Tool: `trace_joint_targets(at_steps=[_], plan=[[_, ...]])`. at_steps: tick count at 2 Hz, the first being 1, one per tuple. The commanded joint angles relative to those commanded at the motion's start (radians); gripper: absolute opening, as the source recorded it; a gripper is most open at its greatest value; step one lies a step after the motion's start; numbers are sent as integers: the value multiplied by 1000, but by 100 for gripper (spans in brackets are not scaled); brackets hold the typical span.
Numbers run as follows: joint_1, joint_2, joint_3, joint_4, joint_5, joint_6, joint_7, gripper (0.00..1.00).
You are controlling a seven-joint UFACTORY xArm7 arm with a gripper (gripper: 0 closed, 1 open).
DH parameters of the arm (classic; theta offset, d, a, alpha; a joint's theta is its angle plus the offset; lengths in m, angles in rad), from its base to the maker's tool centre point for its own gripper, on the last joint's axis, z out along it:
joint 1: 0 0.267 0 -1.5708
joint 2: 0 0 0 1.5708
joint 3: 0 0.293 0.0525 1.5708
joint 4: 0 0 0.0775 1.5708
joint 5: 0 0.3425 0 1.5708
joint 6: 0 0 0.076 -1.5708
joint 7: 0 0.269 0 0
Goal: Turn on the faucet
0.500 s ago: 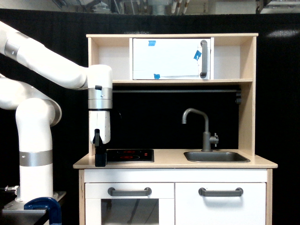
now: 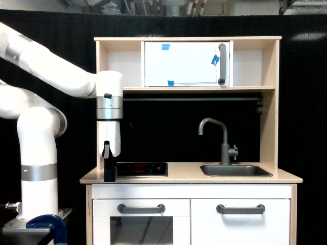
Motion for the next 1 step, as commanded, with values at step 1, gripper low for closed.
trace_joint_targets(at_steps=[1], plan=[[-12, 11, -5, 4, -13, -42, -8, 100]])
